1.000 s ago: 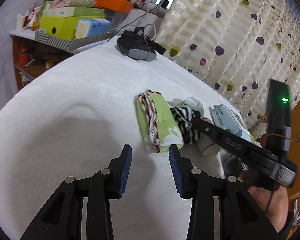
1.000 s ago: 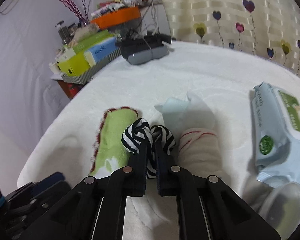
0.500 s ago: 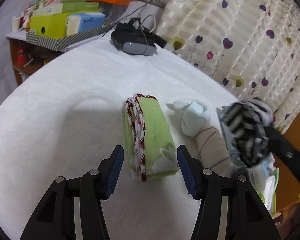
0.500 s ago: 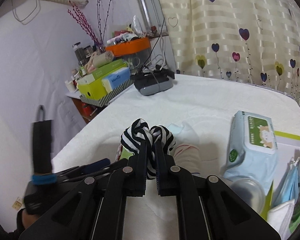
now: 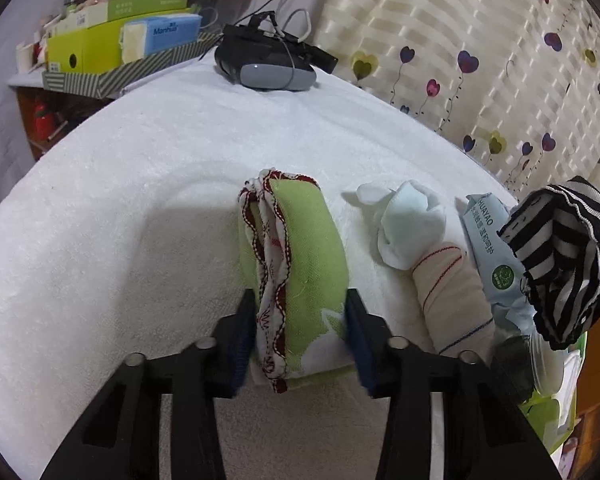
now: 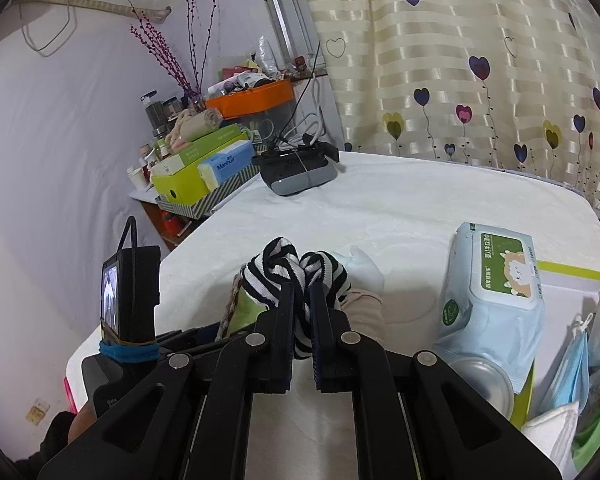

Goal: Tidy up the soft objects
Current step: 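Lift the green rolled cloth and striped sock and carry them toward the box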

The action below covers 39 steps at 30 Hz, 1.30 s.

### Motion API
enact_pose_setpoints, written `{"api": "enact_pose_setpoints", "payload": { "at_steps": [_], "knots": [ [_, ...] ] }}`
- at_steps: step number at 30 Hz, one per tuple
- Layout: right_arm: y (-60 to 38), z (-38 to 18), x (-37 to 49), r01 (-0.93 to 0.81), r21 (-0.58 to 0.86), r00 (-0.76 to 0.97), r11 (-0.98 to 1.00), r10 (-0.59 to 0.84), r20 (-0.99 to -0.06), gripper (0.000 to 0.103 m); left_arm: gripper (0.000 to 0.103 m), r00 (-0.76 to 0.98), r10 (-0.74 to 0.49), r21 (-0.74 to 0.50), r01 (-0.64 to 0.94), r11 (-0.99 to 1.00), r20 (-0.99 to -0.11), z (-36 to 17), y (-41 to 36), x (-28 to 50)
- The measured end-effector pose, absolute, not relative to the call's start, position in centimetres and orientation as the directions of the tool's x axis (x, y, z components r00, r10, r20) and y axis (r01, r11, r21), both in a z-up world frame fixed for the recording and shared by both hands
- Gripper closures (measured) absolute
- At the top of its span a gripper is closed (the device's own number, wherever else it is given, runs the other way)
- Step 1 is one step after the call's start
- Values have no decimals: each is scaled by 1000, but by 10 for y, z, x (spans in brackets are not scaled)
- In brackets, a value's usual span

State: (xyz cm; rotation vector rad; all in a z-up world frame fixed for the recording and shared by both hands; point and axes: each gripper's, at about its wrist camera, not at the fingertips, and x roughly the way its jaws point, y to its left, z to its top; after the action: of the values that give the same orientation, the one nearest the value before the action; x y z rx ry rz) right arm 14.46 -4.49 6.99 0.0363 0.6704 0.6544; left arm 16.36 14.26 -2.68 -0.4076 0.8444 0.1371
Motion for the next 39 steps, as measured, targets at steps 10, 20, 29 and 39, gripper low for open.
{"api": "enact_pose_setpoints", "payload": {
  "at_steps": [10, 20, 29, 39],
  "knots": [
    [-58, 77, 127, -561, 222, 605, 797, 578, -547, 96, 72, 726, -26, -290, -241, 926, -687, 0, 135, 125],
    [-88, 86, 93, -561, 216, 624, 799, 580, -524, 96, 72, 788, -35, -278, -176, 944, -615, 36, 102, 71],
    [-124, 94, 66, -535, 211, 659, 818, 560, -501, 96, 72, 813, -76, -267, -100, 959, -578, 54, 65, 46],
    [-162, 101, 48, -501, 220, 699, 837, 541, -468, 96, 71, 826, -117, -244, -25, 969, -551, 70, 26, 34]
  ]
}}
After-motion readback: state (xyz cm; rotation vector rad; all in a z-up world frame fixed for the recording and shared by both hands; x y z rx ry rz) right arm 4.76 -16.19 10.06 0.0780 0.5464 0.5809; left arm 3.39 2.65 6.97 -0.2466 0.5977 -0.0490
